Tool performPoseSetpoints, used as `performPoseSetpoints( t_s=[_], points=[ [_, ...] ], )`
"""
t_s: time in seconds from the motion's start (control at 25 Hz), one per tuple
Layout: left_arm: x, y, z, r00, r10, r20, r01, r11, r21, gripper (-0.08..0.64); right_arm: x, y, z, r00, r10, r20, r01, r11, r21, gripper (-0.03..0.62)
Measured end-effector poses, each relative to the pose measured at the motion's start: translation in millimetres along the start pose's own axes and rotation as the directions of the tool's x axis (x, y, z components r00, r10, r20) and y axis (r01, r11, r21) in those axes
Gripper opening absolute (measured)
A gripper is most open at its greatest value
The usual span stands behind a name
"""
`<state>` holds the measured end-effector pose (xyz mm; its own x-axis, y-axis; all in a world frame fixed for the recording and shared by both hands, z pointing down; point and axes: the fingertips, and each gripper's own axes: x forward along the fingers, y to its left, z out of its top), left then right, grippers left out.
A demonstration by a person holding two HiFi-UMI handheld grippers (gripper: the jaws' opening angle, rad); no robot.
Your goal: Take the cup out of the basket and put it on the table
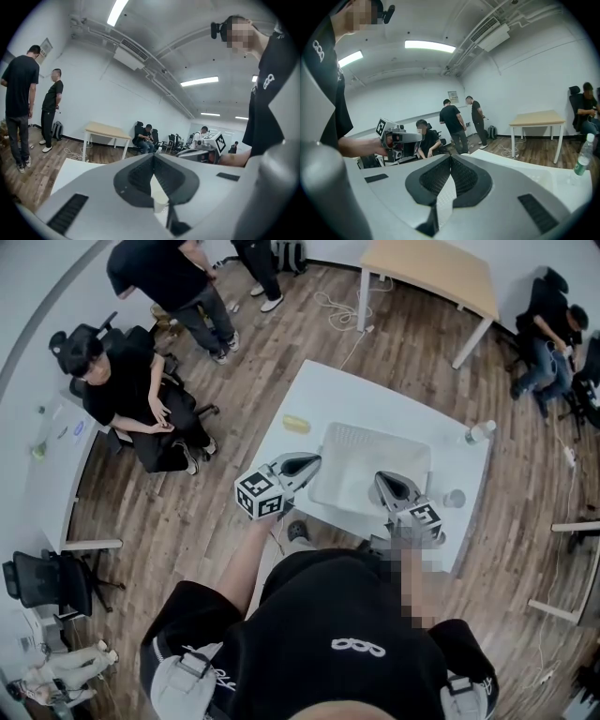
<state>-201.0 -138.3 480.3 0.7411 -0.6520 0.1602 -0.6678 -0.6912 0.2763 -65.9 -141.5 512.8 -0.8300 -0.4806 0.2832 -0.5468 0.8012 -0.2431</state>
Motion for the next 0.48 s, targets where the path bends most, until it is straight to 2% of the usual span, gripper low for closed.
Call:
performPoseSetpoints(
  t_s=[0.12,0.24,0.48],
  points=[
    [15,-13,3,0.999,-0.005,0.047,0.007,0.999,-0.033,0.008,-13,-10,-1,1.0,0.004,0.009,-0.005,1.0,0.012,0.025],
    [27,-25,2,0.998,-0.017,0.06,0.02,0.999,-0.045,0.008,-24,-18,-2,1.0,0.001,0.019,-0.002,1.0,0.019,0.025],
    [48,-41,-1,0.999,-0.032,0.035,0.033,0.999,-0.025,0.008,-39,-34,-1,0.999,-0.013,0.036,0.011,0.999,0.036,0.025]
  ],
)
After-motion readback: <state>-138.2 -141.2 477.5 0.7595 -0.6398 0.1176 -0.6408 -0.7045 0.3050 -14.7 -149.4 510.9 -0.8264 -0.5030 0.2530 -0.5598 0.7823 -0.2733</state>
